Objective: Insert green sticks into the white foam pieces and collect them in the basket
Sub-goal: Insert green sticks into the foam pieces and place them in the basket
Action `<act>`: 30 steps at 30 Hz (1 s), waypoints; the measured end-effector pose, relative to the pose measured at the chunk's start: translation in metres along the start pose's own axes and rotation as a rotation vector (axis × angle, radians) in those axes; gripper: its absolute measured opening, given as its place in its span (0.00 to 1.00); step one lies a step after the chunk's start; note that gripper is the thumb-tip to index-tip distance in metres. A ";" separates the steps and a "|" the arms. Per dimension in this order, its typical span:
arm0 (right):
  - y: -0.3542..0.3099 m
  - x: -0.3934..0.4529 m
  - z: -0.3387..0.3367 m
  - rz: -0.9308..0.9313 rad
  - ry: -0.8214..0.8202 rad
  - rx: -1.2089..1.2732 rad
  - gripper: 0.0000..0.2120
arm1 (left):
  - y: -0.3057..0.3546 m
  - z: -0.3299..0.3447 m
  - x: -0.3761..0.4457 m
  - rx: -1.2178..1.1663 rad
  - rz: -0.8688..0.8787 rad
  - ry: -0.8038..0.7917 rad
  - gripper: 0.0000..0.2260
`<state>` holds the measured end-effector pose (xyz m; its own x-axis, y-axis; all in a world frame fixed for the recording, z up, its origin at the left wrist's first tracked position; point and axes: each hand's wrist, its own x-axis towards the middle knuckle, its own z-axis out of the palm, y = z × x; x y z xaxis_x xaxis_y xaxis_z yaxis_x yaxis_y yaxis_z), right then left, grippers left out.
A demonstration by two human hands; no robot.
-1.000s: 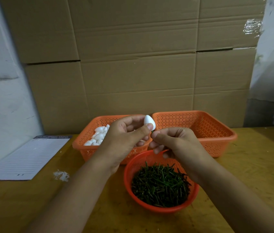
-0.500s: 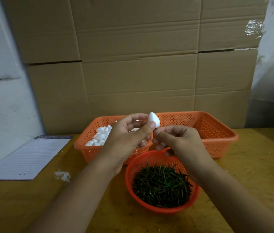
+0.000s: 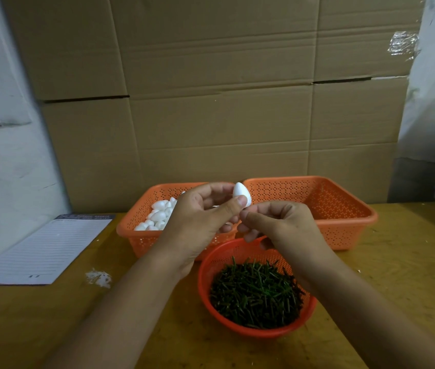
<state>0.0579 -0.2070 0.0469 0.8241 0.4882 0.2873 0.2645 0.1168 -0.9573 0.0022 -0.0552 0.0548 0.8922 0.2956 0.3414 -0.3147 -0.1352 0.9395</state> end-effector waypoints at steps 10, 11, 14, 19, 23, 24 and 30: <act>-0.001 0.000 -0.003 0.016 -0.036 0.029 0.05 | 0.000 -0.002 0.001 -0.065 -0.045 -0.026 0.18; -0.001 0.000 -0.004 0.021 -0.046 0.036 0.05 | 0.000 -0.002 0.001 -0.081 -0.061 -0.027 0.18; -0.003 0.000 -0.004 0.042 -0.094 0.064 0.07 | 0.001 -0.002 0.002 -0.149 -0.132 -0.054 0.18; -0.003 0.000 -0.004 0.067 -0.146 0.076 0.08 | 0.000 -0.005 0.002 -0.177 -0.174 -0.124 0.21; -0.002 0.000 -0.005 0.053 -0.159 0.055 0.08 | 0.001 -0.006 0.003 -0.170 -0.164 -0.135 0.22; -0.002 0.000 -0.004 0.048 -0.158 0.050 0.08 | 0.001 -0.006 0.003 -0.165 -0.159 -0.135 0.22; -0.002 -0.001 -0.005 0.022 -0.158 0.009 0.08 | 0.000 -0.008 0.002 -0.074 -0.115 -0.141 0.20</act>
<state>0.0593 -0.2120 0.0486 0.7406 0.6204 0.2581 0.2418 0.1123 -0.9638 0.0014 -0.0469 0.0559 0.9585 0.1689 0.2298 -0.2268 -0.0369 0.9732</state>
